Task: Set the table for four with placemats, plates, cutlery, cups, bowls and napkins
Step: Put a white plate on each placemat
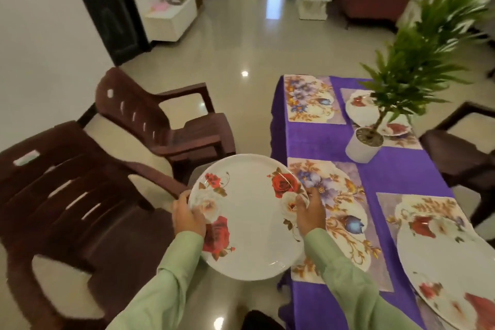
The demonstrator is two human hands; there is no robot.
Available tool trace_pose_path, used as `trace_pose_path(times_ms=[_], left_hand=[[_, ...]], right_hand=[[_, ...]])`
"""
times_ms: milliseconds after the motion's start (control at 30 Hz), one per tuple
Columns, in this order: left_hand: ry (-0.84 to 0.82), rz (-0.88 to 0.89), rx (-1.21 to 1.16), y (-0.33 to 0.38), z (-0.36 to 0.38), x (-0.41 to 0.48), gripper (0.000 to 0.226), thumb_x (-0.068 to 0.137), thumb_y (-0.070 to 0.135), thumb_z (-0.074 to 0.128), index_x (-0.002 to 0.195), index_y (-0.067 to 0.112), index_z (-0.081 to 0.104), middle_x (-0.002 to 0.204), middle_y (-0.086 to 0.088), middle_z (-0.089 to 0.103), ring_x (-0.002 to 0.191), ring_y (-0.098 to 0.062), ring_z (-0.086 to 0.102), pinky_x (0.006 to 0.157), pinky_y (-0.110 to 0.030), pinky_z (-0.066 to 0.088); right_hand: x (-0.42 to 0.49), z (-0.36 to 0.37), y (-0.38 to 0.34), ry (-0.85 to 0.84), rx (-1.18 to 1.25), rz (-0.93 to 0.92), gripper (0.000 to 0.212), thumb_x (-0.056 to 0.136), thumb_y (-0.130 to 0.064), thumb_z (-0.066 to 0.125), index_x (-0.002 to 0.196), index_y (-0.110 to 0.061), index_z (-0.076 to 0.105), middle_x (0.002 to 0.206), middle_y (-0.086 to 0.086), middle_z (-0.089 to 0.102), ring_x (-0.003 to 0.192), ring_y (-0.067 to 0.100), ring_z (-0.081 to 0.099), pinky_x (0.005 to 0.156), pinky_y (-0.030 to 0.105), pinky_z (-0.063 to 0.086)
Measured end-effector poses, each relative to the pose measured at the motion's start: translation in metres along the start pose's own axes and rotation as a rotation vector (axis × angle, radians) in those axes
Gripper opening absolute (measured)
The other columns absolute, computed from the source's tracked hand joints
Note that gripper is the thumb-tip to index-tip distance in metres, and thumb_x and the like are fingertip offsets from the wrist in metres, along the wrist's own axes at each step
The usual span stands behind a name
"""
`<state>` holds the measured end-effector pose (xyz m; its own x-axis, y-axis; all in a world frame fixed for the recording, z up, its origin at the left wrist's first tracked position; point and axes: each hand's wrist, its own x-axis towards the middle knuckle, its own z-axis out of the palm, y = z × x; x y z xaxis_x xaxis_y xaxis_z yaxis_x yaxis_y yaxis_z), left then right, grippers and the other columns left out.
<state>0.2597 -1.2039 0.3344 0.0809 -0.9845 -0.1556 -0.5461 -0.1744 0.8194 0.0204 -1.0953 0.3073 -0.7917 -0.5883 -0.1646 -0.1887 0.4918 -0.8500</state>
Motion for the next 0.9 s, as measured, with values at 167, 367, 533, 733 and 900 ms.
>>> trace_pose_path(times_ms=[167, 367, 533, 733, 900], left_hand=[[-0.145, 0.095, 0.065, 0.035, 0.057, 0.066, 0.035, 0.094, 0.004, 0.045, 0.127, 0.013, 0.055, 0.130, -0.013, 0.049, 0.121, -0.035, 0.050, 0.105, -0.049, 0.041], [-0.310, 0.119, 0.077, 0.086, 0.131, 0.127, 0.038, 0.092, -0.001, 0.047, 0.129, 0.007, 0.055, 0.129, -0.014, 0.050, 0.119, -0.033, 0.051, 0.101, -0.045, 0.042], [-0.475, 0.138, 0.166, 0.132, 0.205, 0.177, 0.045, 0.087, -0.003, 0.048, 0.131, 0.004, 0.053, 0.127, -0.021, 0.047, 0.118, -0.039, 0.050, 0.102, -0.041, 0.038], [-0.640, 0.176, 0.219, 0.174, 0.298, 0.231, 0.044, 0.089, 0.006, 0.053, 0.133, 0.005, 0.052, 0.131, -0.020, 0.048, 0.119, -0.038, 0.050, 0.104, -0.046, 0.041], [-0.746, 0.233, 0.422, 0.182, 0.395, 0.294, 0.049, 0.084, 0.008, 0.056, 0.133, 0.010, 0.054, 0.128, -0.022, 0.056, 0.116, -0.041, 0.052, 0.103, -0.049, 0.042]], right_hand=[[0.052, 0.003, 0.009, 0.131, 0.007, 0.130, 0.042, 0.099, -0.024, 0.049, 0.138, -0.011, 0.043, 0.135, 0.015, 0.057, 0.121, 0.038, 0.054, 0.101, 0.046, 0.045], [0.119, -0.001, 0.009, 0.259, 0.044, 0.206, 0.035, 0.096, -0.021, 0.052, 0.129, -0.007, 0.050, 0.125, 0.014, 0.061, 0.113, 0.035, 0.058, 0.095, 0.041, 0.043], [0.188, -0.012, 0.019, 0.300, 0.074, 0.318, 0.028, 0.092, -0.011, 0.055, 0.120, -0.011, 0.054, 0.113, 0.014, 0.065, 0.103, 0.036, 0.061, 0.087, 0.042, 0.048], [0.257, -0.020, 0.028, 0.338, 0.096, 0.401, 0.040, 0.092, -0.016, 0.053, 0.131, -0.012, 0.053, 0.123, 0.011, 0.059, 0.115, 0.032, 0.056, 0.097, 0.041, 0.045], [0.318, -0.007, 0.071, 0.365, 0.046, 0.536, 0.059, 0.073, -0.039, 0.039, 0.121, -0.016, 0.063, 0.124, 0.019, 0.059, 0.116, 0.038, 0.053, 0.098, 0.046, 0.046]])
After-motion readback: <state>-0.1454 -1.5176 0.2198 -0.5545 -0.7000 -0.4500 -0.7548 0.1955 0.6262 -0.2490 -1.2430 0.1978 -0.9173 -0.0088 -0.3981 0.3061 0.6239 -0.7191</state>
